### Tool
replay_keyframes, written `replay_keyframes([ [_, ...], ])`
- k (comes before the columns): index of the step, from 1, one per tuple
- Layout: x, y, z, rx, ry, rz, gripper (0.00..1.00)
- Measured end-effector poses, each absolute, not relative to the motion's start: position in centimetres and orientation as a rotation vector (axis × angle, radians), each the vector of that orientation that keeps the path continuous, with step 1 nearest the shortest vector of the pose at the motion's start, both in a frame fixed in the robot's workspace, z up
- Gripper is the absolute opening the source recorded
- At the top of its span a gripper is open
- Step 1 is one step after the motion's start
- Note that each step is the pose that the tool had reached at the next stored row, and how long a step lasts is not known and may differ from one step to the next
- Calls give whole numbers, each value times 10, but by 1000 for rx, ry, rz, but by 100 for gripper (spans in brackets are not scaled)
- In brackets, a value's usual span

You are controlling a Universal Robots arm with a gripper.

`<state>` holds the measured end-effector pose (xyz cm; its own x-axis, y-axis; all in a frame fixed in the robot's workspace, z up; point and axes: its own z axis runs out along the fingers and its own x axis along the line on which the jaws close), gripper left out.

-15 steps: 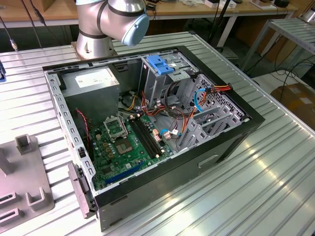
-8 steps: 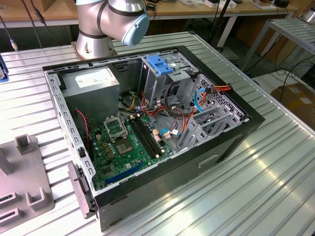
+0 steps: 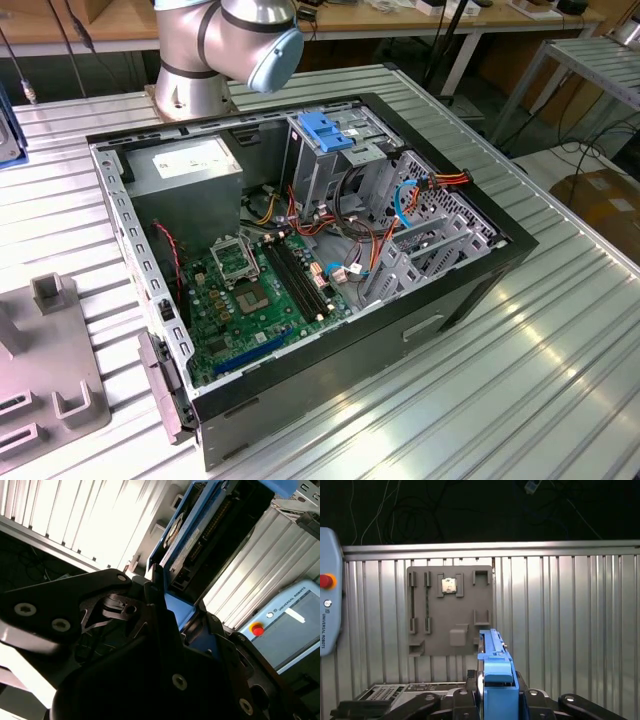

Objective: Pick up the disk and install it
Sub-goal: 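Pick up the disk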

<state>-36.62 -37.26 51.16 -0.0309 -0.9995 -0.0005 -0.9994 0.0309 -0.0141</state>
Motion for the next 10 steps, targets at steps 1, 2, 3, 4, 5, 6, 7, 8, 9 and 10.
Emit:
replay_keyframes([
  [1,-365,-373,512,-2180,2248,-15,37],
  [2,-365,-373,512,-2180,2248,-15,37],
  [3,-364,-373,511,-2180,2248,-15,37],
  [4,-363,-373,511,-2180,2248,-15,37],
  [5,-362,-373,511,-2180,2248,-15,37],
  [6,-361,-373,511,-2180,2248,-15,37],
  [7,-360,-373,511,-2180,2248,-15,37],
  [8,-359,-373,511,-2180,2248,-15,37],
  [9,-358,-373,511,-2180,2248,-15,37],
  [10,-358,-373,511,-2180,2248,-15,37],
])
